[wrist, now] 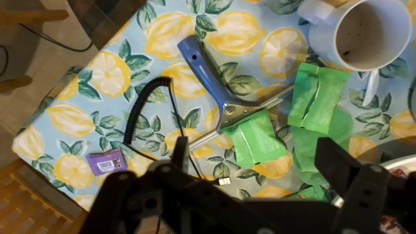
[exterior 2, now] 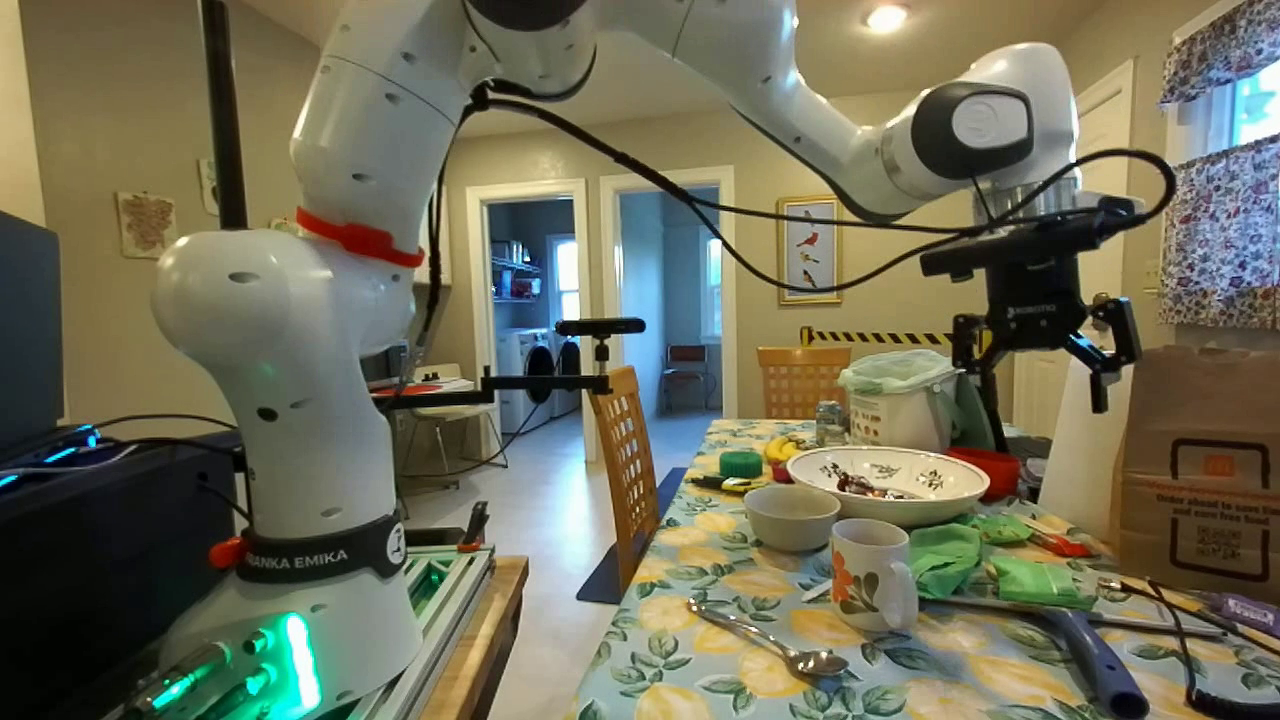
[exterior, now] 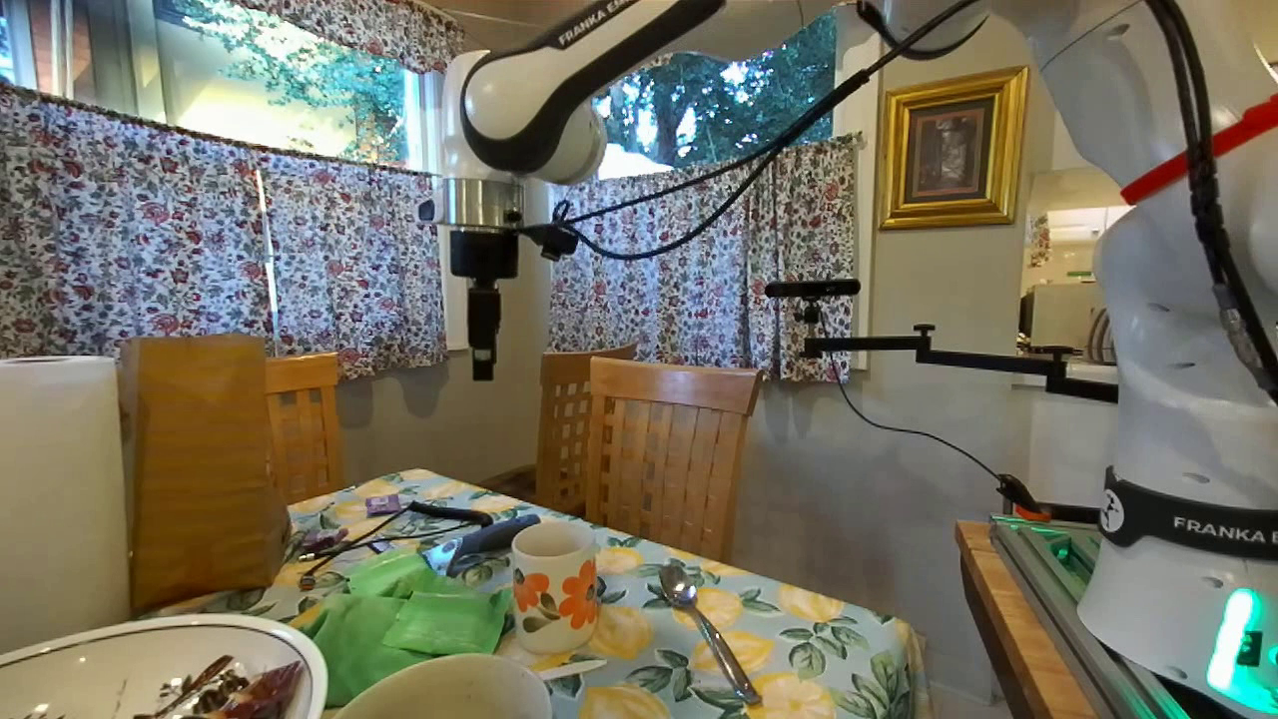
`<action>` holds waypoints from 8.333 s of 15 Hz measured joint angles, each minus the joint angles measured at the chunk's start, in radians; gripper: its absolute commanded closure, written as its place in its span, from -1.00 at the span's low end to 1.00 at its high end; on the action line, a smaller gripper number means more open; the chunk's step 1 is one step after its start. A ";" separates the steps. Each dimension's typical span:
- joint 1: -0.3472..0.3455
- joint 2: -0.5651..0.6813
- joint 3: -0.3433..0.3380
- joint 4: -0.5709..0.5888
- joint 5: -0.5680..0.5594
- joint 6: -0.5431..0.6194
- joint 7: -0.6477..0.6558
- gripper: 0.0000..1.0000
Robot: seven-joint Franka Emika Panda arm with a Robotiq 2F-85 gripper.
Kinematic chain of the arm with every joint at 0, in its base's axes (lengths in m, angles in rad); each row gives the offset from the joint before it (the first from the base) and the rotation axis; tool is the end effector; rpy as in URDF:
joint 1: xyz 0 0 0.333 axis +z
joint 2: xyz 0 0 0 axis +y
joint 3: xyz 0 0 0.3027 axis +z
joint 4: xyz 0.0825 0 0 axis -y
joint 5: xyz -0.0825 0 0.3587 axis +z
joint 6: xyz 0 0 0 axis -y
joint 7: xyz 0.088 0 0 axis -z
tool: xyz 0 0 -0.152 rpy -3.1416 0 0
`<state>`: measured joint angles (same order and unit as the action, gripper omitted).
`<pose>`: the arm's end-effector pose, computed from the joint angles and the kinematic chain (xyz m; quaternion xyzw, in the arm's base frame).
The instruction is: Put the cable on top of the green rag
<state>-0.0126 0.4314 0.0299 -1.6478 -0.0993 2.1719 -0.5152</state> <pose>0.6569 0.0021 0.3281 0.9564 0.2862 0.0362 0.0464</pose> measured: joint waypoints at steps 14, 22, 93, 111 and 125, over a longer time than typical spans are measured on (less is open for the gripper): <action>-0.037 0.337 0.043 0.313 -0.052 0.174 -0.118 -1.00; -0.048 0.373 0.069 0.323 0.023 0.168 -0.085 -1.00; -0.038 0.892 0.107 0.934 0.016 0.022 -0.435 -0.08; -0.047 0.907 0.119 1.024 0.026 -0.021 -0.439 0.98; -0.065 0.694 0.299 1.055 0.089 -0.040 -0.473 0.98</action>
<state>-0.0777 1.1255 0.3290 -0.5928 -0.0100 2.1314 -0.9883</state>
